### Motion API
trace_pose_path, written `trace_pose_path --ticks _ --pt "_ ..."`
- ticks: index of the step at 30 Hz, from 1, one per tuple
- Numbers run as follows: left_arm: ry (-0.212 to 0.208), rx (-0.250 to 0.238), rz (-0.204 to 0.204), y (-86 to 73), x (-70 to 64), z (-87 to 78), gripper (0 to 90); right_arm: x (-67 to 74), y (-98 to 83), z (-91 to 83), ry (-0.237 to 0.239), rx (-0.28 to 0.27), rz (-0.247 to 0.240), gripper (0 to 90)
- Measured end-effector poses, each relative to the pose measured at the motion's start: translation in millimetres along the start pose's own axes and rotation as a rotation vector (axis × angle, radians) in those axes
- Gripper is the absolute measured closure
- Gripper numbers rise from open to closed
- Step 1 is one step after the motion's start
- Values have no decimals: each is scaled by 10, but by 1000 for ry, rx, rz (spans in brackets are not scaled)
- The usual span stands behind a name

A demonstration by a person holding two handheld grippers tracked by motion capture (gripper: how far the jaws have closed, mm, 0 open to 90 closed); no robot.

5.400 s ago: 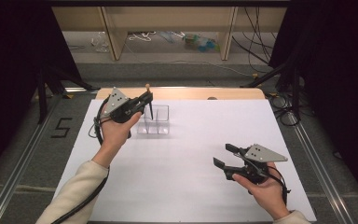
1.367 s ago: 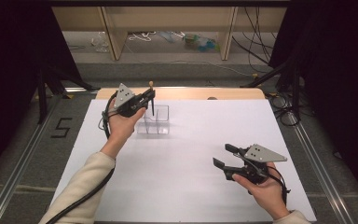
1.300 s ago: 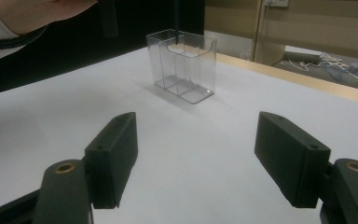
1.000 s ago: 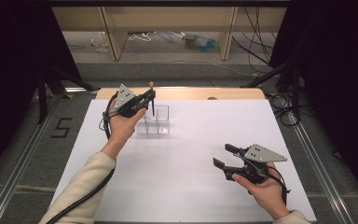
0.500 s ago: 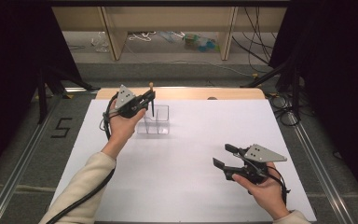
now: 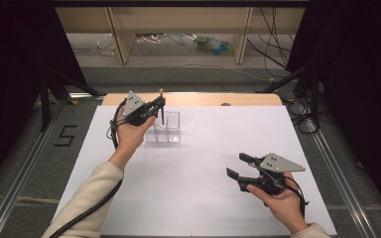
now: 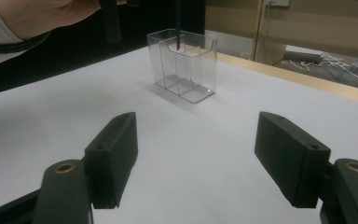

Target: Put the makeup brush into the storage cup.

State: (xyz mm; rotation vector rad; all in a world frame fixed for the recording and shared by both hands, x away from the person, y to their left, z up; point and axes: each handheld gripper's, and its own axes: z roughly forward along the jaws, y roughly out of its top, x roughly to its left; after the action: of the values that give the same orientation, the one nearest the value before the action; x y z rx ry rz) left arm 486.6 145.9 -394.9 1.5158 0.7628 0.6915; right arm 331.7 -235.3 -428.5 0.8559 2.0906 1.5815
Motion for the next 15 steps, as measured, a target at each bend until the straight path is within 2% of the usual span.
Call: trace_pose_path --ticks 1,3,4,5,6,12,15 --pt "1 2 3 -2 3 0 835 16 -1 -4 10 14 24 309" --pt "1 3 4 -3 5 -1 835 10 0 -6 8 14 17 309" --pt "2 5 4 -5 6 -2 835 -2 1 -3 3 5 -2 309" --pt "3 5 4 -6 6 -1 835 1 0 1 0 0 0 309" --pt "3 5 5 -7 6 0 835 16 -1 -7 10 18 24 309" --pt "2 9 13 -16 10 2 835 15 0 -7 13 21 23 309" --pt "4 11 -2 -27 6 7 835 14 -1 -8 10 25 20 309"
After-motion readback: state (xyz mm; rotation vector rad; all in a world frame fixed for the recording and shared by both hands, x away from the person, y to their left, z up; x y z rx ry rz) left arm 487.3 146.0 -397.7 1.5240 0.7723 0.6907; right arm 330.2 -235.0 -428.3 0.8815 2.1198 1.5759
